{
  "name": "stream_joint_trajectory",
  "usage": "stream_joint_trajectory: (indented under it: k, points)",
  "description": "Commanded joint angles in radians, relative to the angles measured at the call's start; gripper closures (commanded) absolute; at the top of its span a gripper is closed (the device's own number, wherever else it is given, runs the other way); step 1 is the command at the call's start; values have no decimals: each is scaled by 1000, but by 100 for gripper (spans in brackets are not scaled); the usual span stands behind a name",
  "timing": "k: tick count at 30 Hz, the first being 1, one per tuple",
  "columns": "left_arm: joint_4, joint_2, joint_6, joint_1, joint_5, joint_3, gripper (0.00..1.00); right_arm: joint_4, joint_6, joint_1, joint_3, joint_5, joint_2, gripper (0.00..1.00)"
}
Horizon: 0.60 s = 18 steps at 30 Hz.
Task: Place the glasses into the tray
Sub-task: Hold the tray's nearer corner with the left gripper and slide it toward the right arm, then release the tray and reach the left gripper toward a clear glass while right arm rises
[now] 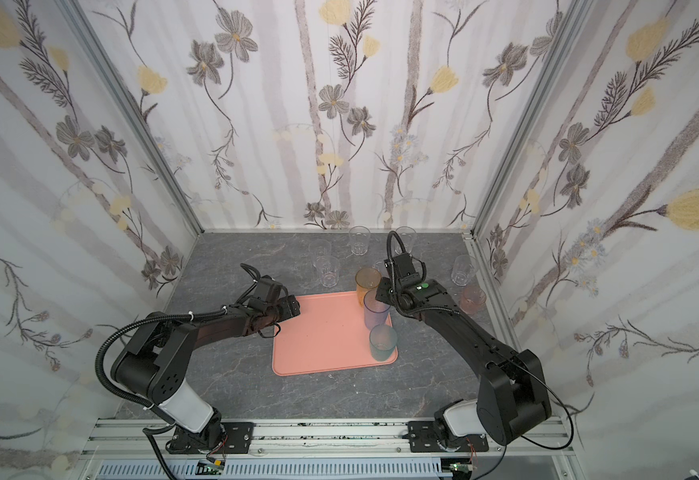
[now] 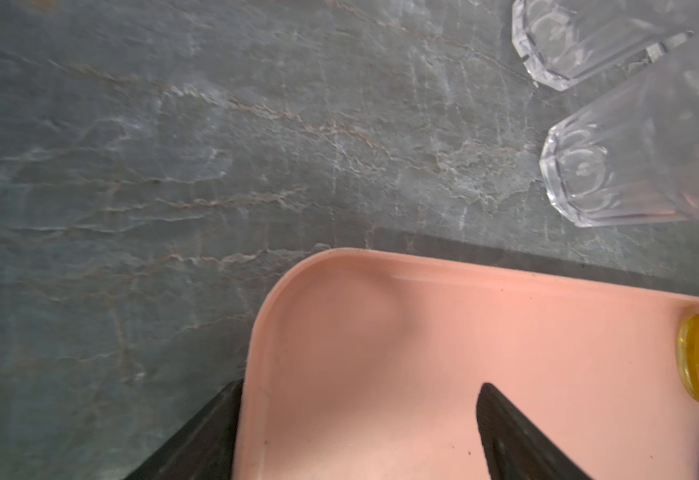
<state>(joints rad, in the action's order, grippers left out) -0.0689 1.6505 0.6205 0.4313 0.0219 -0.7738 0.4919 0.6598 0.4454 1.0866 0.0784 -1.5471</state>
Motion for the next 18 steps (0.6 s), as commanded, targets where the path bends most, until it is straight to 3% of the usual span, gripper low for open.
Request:
stream_joint_trajectory:
  k: [1,13,18]
  points:
    - [4,-41,33,1,-2,9,12,-5,-14,-18,10,31,22,50]
    - [31,-311,-26,5,92,14,13,49,-77,-89,122,44,20,50]
    - [29,-364,-79,57,148,-25,14,50,-79,-101,144,39,26,50]
